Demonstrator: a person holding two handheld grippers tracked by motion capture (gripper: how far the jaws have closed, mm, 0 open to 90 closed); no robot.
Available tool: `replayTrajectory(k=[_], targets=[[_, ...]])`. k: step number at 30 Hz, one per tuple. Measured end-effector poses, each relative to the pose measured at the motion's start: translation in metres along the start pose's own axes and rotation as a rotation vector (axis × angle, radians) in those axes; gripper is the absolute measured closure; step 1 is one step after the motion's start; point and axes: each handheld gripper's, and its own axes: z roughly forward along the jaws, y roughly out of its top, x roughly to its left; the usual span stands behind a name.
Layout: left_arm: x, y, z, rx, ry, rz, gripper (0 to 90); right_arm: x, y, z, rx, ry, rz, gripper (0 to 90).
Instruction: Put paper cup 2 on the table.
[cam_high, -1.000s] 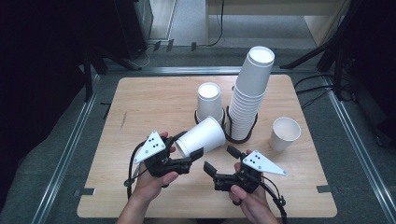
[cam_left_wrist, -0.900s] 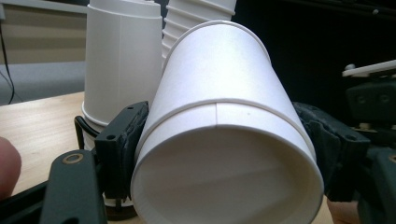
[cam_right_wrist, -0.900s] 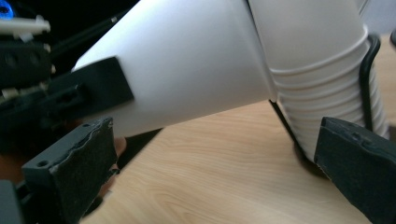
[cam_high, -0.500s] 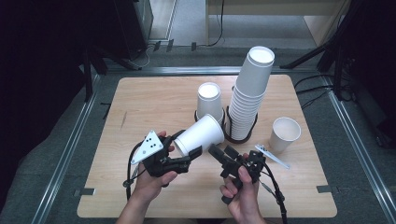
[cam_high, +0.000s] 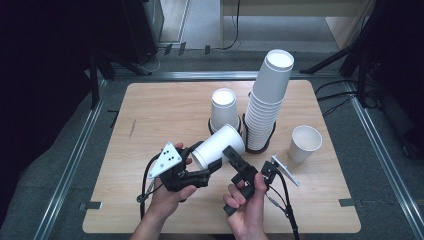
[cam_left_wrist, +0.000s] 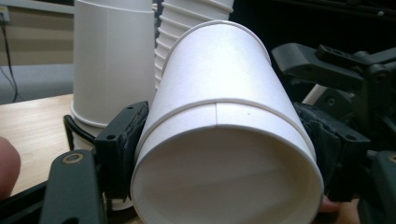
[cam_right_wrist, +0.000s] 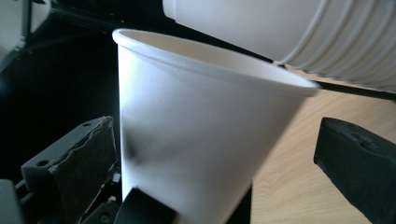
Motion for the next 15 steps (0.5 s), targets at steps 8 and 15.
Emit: replayTrajectory(k=[8,15], targets=[[-0.002,-0.001,0.001,0.007,-0.007,-0.002,23.4,-0.006,-0.006,0.013,-0.031,0.058,-0.005,0.0],[-0.005,-0.003,0.005,0.026,-0.024,0.004,23.3,-0.011,-0.002,0.017,-0.049,0.095,0.040,0.0]])
